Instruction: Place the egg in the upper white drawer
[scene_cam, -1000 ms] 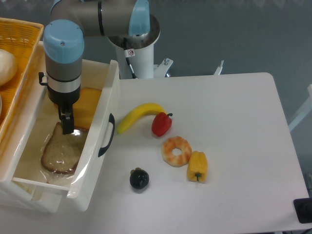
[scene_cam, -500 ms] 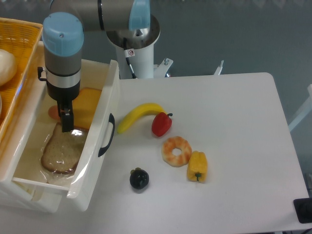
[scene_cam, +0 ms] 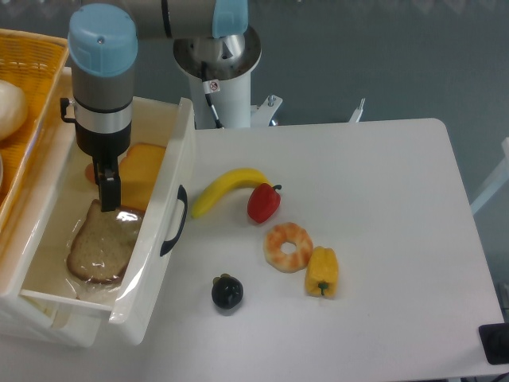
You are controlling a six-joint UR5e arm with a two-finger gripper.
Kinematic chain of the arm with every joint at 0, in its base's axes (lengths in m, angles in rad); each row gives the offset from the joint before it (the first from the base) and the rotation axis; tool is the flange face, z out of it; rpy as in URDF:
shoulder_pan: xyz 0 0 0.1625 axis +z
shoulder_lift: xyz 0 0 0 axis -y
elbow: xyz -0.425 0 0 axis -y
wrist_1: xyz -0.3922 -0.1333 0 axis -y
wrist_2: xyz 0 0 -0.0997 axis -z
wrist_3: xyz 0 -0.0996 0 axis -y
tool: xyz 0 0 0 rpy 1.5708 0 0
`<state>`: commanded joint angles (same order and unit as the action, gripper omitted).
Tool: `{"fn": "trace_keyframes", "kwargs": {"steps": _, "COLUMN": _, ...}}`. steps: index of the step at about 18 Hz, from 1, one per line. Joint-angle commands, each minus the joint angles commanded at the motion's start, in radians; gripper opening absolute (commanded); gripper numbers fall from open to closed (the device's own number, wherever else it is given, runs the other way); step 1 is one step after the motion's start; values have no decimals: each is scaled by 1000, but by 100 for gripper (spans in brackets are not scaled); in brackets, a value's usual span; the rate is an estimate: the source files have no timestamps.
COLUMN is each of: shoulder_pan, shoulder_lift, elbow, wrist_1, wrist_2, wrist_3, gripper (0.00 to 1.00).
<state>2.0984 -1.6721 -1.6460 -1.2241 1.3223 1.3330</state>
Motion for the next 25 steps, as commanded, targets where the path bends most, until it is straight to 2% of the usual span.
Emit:
{"fn": "trace_keyframes", "kwargs": {"steps": 7, "shoulder_pan": 48, "shoulder_lift": 75, "elbow": -2, "wrist_1": -3, "wrist_2": -2, "wrist_3": -2, "gripper": 100}}
{"fn": "trace_keyframes", "kwargs": {"steps": 15, "shoulder_pan": 158, "shoulder_lift": 210, "elbow": -34, "wrist_1": -14, "wrist_2": -2, "wrist_3": -3, "gripper": 100}}
{"fn": "trace_keyframes", "kwargs": {"steps": 25, "shoulder_pan": 281, "shoulder_lift": 233, "elbow": -34, "wrist_1": -15, "wrist_2": 0, "wrist_3": -11, "gripper": 100}}
